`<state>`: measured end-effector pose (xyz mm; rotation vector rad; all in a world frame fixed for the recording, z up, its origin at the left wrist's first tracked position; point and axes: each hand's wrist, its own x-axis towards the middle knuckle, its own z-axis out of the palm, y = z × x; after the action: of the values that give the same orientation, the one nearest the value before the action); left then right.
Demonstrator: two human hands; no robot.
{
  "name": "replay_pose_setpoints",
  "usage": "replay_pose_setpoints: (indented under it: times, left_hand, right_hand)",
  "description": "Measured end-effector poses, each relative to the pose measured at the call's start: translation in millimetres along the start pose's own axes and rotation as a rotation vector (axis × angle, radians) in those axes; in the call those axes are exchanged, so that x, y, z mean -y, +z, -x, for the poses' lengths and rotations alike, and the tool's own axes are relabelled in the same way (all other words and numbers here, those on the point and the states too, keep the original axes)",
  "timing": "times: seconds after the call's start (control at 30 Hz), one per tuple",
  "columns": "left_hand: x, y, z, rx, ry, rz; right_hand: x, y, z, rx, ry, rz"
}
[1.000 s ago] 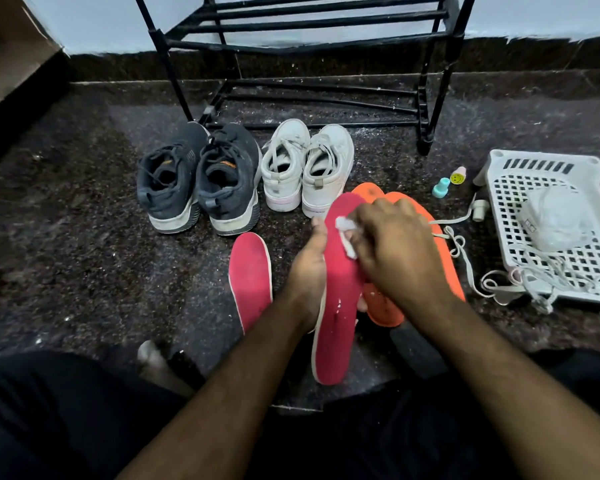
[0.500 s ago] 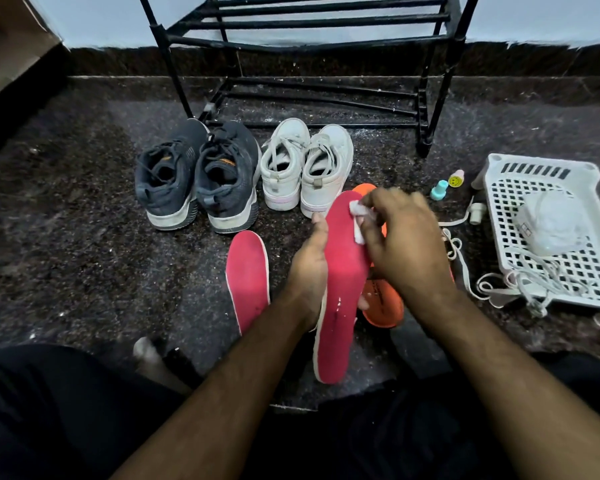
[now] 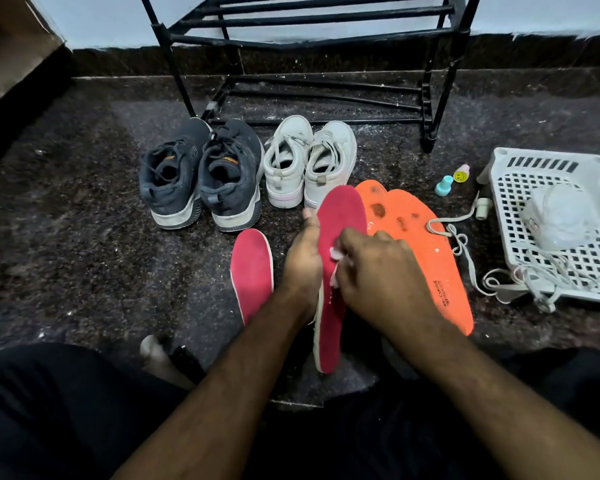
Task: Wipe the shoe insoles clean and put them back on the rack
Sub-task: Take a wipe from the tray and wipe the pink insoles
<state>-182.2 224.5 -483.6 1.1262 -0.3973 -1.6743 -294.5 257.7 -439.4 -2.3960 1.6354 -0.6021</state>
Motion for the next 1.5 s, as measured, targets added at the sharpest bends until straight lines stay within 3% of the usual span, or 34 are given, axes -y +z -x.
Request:
replay_pose_setpoints:
  times: [0.1, 0.2, 0.33, 0.43, 0.5, 0.67, 0.77, 0.87, 1.0, 1.17, 1.33, 1.5]
  left_hand:
    - [2.0, 4.0, 1.6, -0.005, -0.027, -0.095]
    - [10.2, 11.2, 7.3, 0.141, -0.088, -0.189]
    - [7.0, 6.2, 8.3, 0.139, -0.039, -0.172]
    - [5.5, 0.4, -0.7, 0.058, 0.004, -0.098]
    - [8.9, 1.4, -2.3, 0.032, 0.002, -0.139]
    - [9.7, 4.5, 2.7, 0.144, -0.072, -0.181]
    - [2.4, -0.3, 0.5, 0.089, -0.052, -0.035]
    - [-4.6, -7.5, -2.6, 0.025, -0.045, -0.047]
    - [-9.7, 0.0, -2.3, 0.095, -0.137, -0.029]
    - [-8.0, 0.2, -2.8, 0.039, -0.157, 0.08]
    - [-16.6, 9.1, 14.0, 0.166, -0.164, 0.041]
    - [4.2, 11.6, 16.4, 0.225, -0.121, -0.086]
  right_hand:
    - [-4.1, -2.3, -3.6, -0.06, -0.01, 0.052]
    - [-30.3, -10.9, -31.0, -0.197, 0.11, 0.063]
    - [-27.1, -5.7, -26.9, -0.155, 0.087, -0.08]
    - [-4.8, 7.0, -0.8, -0.039, -0.014, 0.024]
    - [-8.0, 4.8, -4.4, -0.07, -0.028, 0.079]
    - [-33.5, -5.6, -36.5, -0.182, 0.105, 0.021]
    - [-14.8, 3.3, -17.7, -0.076, 0.019, -0.013]
    - [-6.5, 7.1, -0.7, 0.058, -0.055, -0.025]
    - [-28.6, -3.9, -10.8, -0.067, 0.063, -0.183]
    - [-23.1, 2.0, -7.6, 0.053, 0.199, -0.335]
    - [-32.1, 5.4, -20.9, -0.006, 0.308, -0.53]
    - [-42.5, 2.7, -34.2, -0.142, 0.309, -0.476]
